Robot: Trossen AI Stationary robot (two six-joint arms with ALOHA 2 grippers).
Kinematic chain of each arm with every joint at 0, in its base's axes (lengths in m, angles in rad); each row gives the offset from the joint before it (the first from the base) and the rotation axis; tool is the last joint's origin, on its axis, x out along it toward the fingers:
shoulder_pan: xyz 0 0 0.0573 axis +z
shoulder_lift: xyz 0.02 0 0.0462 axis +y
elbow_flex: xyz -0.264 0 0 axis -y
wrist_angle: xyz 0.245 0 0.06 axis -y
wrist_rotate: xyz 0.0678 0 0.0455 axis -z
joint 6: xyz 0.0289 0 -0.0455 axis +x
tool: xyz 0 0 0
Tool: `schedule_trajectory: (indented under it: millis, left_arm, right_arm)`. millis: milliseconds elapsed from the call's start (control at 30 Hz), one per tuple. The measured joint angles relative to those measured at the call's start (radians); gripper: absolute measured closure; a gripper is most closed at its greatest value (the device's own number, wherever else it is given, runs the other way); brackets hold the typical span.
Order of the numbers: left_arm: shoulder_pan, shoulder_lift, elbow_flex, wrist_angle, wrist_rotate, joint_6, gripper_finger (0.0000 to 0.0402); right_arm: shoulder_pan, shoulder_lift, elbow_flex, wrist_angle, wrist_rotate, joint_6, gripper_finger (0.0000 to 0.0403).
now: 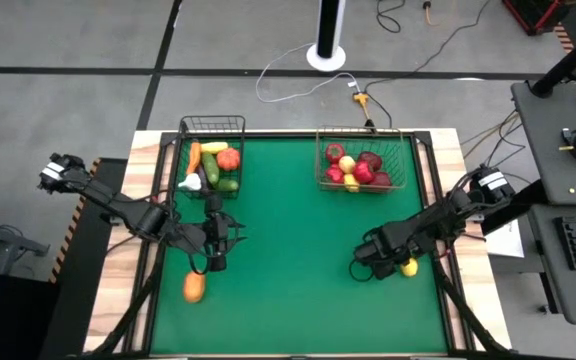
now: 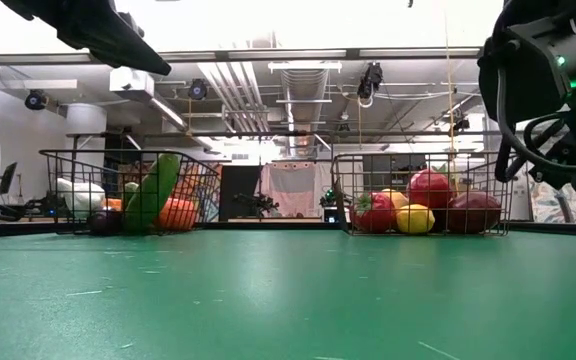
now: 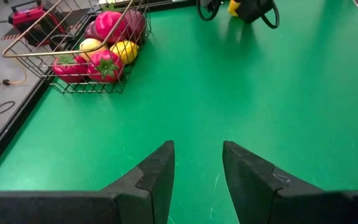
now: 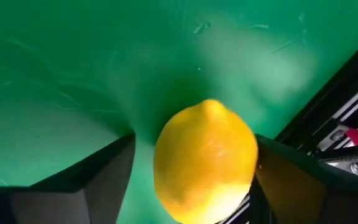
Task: Sort produce into baskets
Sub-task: Put the yellow lemon into the right wire basket
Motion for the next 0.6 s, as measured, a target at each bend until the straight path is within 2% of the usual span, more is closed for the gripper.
schedule_trajectory:
  millis: [367,467,600]
  left_arm:
    - [0.000,0.000,0.000,0.009,-0.001,0.007,0.0281]
    - [0.000,0.000,0.000,0.016,-0.001,0.007,0.0281]
    - [0.000,0.000,0.000,0.021,-0.001,0.007,0.0281]
  right_arm:
    - [0.000,-0.025,0.011,-0.017,0.007,0.006,0.0202]
    - [0.000,-0.027,0.032,-0.024,0.018,0.007,0.0215]
    - [-0.003,-0.027,0.106,-0.017,0.089,0.006,0.0210]
